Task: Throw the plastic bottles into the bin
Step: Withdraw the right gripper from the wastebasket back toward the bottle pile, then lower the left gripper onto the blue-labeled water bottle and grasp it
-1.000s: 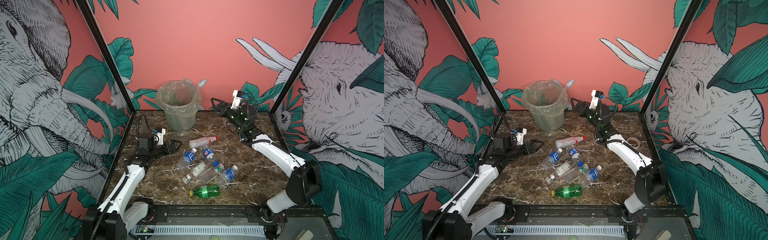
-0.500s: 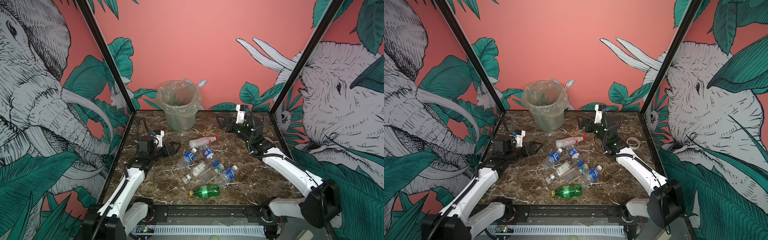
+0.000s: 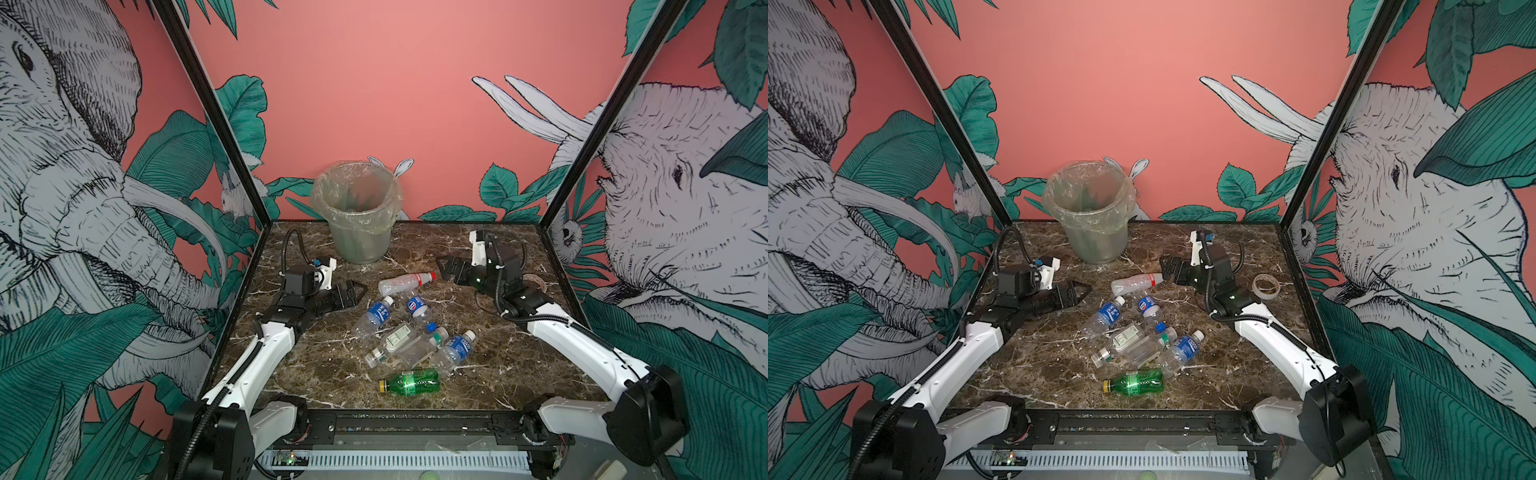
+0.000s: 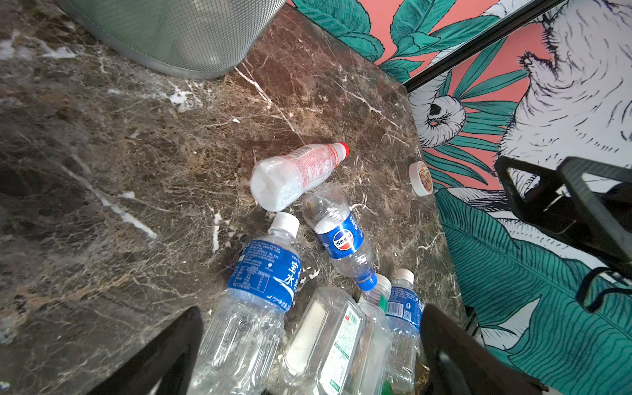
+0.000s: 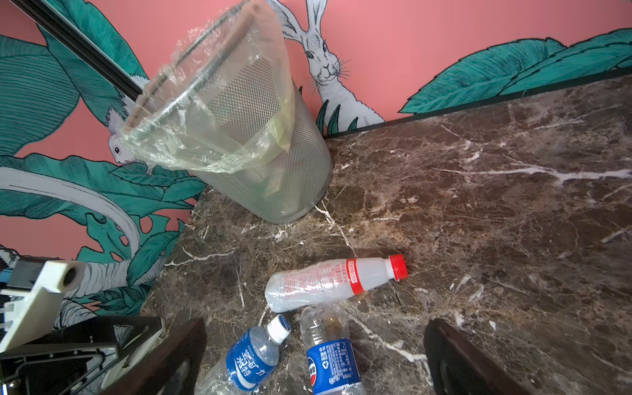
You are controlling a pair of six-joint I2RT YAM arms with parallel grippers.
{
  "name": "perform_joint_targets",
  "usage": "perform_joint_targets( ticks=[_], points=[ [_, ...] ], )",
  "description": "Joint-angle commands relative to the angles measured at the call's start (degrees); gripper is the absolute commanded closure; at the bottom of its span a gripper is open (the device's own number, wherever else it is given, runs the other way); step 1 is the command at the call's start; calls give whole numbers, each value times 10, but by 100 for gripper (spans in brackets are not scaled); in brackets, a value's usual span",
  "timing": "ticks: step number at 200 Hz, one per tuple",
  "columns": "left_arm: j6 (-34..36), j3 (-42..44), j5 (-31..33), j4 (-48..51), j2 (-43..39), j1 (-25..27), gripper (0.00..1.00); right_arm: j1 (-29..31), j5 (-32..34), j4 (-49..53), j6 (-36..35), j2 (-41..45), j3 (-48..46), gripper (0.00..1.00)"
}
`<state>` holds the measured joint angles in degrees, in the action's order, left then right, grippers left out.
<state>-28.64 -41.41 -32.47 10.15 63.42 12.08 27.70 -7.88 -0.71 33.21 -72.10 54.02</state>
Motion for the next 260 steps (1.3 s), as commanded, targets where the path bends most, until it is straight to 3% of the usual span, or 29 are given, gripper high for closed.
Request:
perform_joint_targets(
  ticks=[1, 84, 185, 260],
  points=[
    [24, -16, 18, 19, 9, 10, 1, -3, 6, 14, -10, 0, 0, 1],
    [60, -54, 59, 50, 54, 65, 1, -8, 18, 11, -5, 6, -42, 1],
    [98, -88, 73, 88, 104, 78, 0, -10, 54, 42, 1, 82, -109, 1],
    [126, -93, 126, 125, 143, 117, 1, -11, 59, 52, 13, 91, -126, 1]
  ],
)
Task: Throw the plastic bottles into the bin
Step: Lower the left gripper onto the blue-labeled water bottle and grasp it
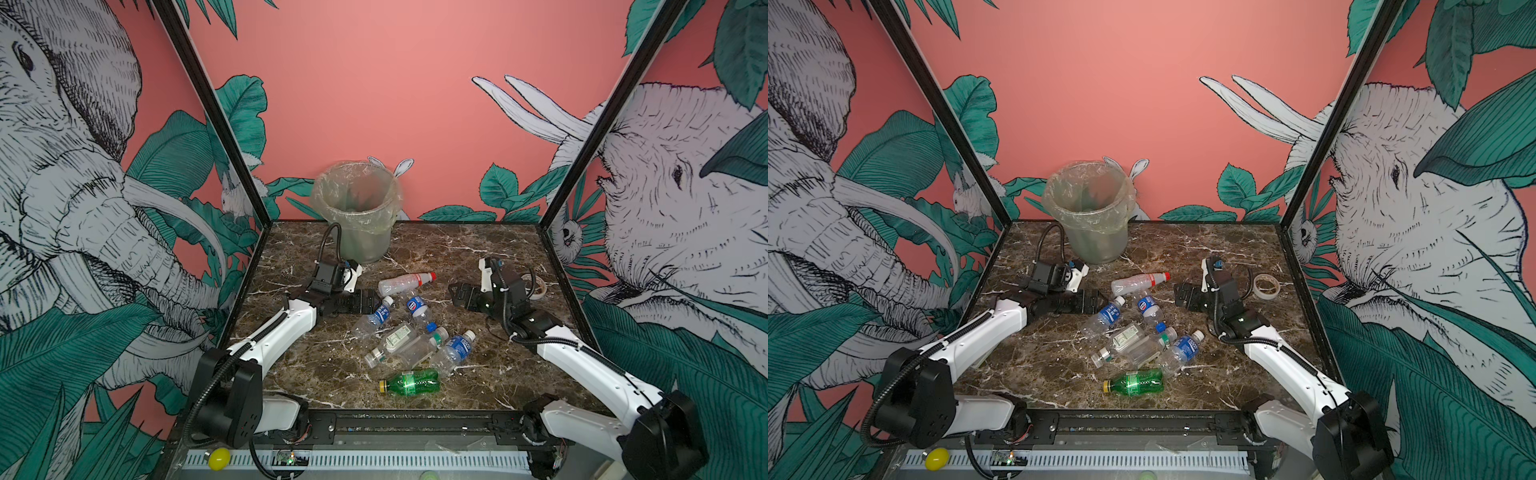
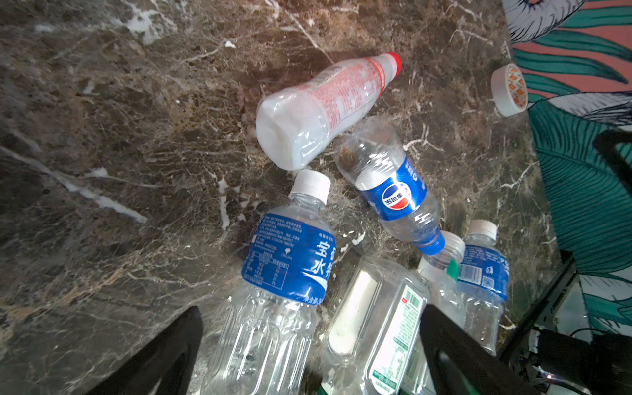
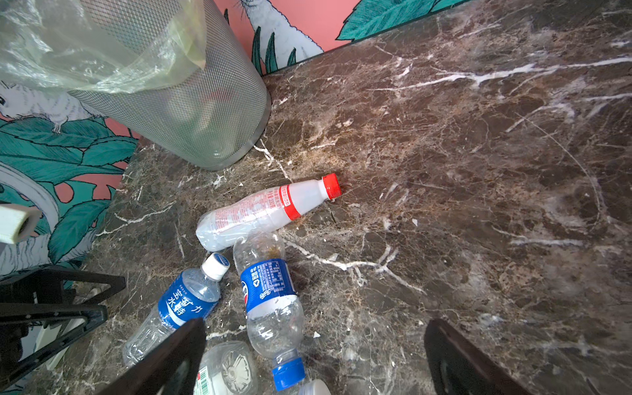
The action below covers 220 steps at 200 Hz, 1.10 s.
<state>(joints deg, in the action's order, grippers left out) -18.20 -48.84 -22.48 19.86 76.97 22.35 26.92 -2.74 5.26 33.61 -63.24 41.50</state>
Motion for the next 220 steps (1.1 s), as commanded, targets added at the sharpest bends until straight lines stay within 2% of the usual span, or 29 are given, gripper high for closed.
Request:
perform_joint_targets(
  ticks=[1, 48, 158, 220],
  points=[
    [22, -19, 27, 28, 8, 15, 1, -3, 7, -8, 9, 3, -1, 1],
    [20, -22, 49, 37, 33, 27, 1, -3, 3, -9, 18, -3, -4, 1],
    [35, -28, 128, 73, 87, 75, 11, -3, 1, -14, 29, 2, -12, 1],
    [38, -28, 157, 71, 113, 88, 13, -4, -3, -14, 31, -6, -4, 1]
  ],
)
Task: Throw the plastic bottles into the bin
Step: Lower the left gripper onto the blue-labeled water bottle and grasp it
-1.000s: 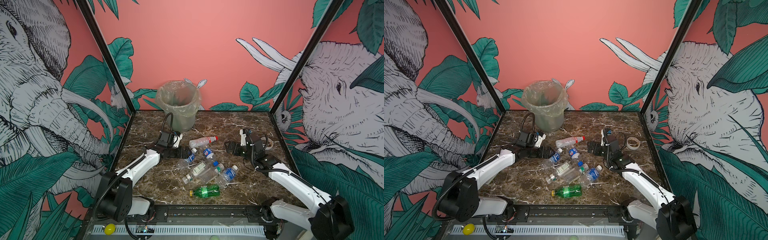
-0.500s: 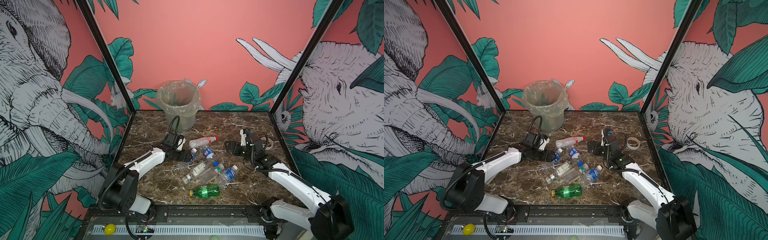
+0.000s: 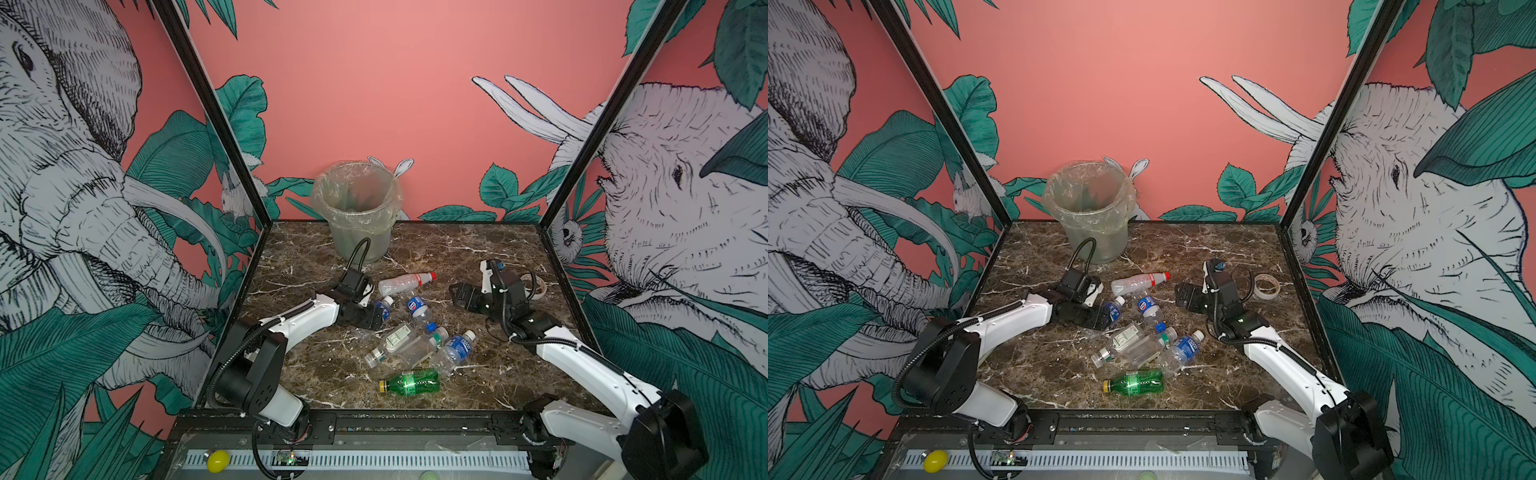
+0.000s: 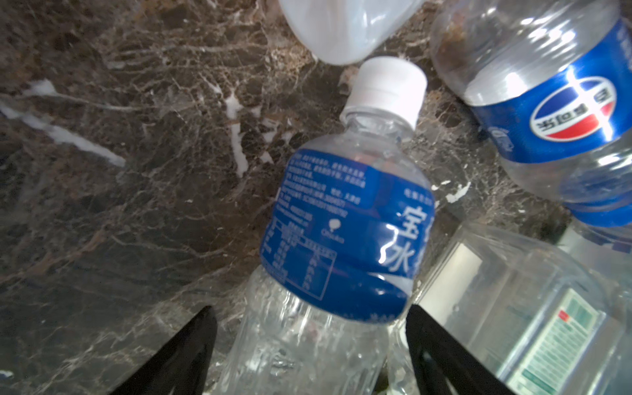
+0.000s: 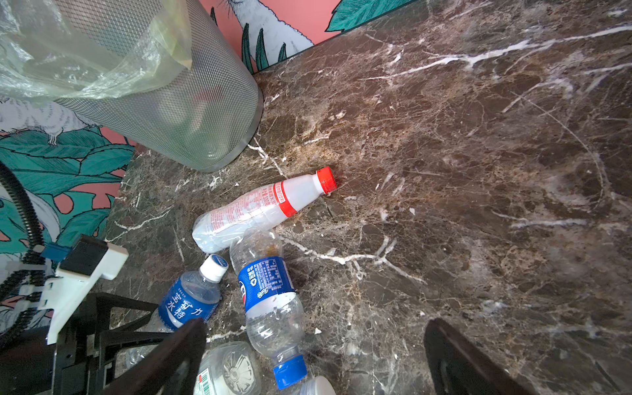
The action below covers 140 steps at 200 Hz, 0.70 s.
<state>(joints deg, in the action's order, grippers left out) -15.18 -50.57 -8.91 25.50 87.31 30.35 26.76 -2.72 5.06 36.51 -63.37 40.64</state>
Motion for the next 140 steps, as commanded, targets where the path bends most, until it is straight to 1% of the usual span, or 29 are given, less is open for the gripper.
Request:
perform_joint_targets(
  ticks=[1, 44, 63, 73, 89, 103, 116, 124, 140],
  points=[
    [8, -12, 22, 15, 10, 8, 13, -2, -4, -12, 3, -5, 5, 1],
    [9, -12, 24, 5, 38, 20, 18, -2, -1, -19, 11, -5, 0, 1],
    [-2, -8, 15, -6, 49, 20, 20, -2, 21, -17, 20, 0, -8, 1],
    [-7, -9, 8, -11, 54, 21, 24, -1, 32, -27, 31, 4, -18, 1],
    [-13, -2, 19, -11, 56, 22, 31, -2, 48, -23, 30, 13, -22, 1],
    [-23, 20, 39, -24, 51, 23, 33, -2, 72, -9, 11, 25, -17, 1],
    [-27, 37, 44, -34, 44, 23, 35, -2, 95, 7, 2, 35, -9, 1],
    [-27, 43, 45, -37, 40, 23, 38, -2, 97, 8, -4, 38, -8, 1],
    [-20, 45, 49, -31, 32, 23, 46, -3, 93, 6, -6, 39, -7, 1]
  ],
)
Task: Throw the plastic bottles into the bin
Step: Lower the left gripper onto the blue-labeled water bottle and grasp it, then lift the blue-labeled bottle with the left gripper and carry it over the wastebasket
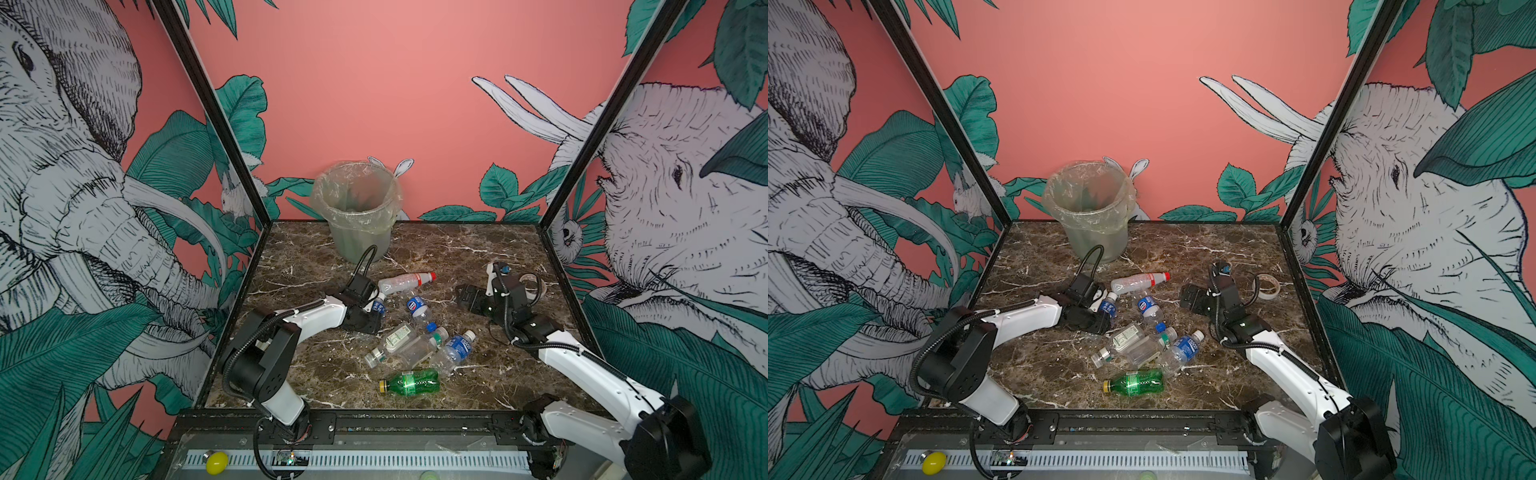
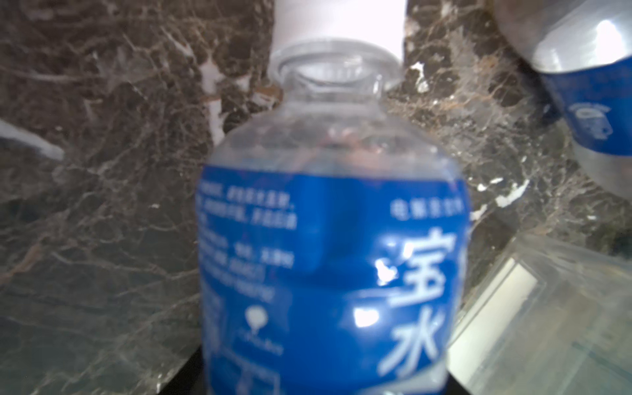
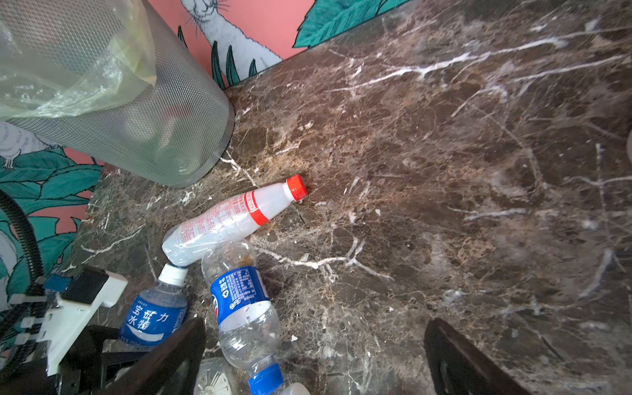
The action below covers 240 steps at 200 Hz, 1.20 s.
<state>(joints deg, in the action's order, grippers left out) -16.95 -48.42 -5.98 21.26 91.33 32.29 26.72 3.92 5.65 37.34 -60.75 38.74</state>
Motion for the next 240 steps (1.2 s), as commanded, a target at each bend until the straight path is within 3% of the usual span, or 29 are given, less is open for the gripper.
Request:
perform_joint_targets(
  ticks=[1, 18, 39, 112, 240],
  points=[
    [-2, 23, 21, 12, -8, 4, 47, -2, 26, 1, -14, 13, 12, 1],
    [0, 19, 31, 29, -14, 4, 56, -3, 21, 1, -3, 7, 8, 1],
    [-7, 22, 25, 41, -28, 4, 59, -2, 11, 2, 16, -1, 0, 1],
    [-32, 46, 19, 59, -155, 3, 61, -1, 9, 1, 7, -8, 9, 1],
    [-61, -4, -11, 58, -228, 2, 64, -1, 8, -16, 1, 5, 3, 1]
  ],
)
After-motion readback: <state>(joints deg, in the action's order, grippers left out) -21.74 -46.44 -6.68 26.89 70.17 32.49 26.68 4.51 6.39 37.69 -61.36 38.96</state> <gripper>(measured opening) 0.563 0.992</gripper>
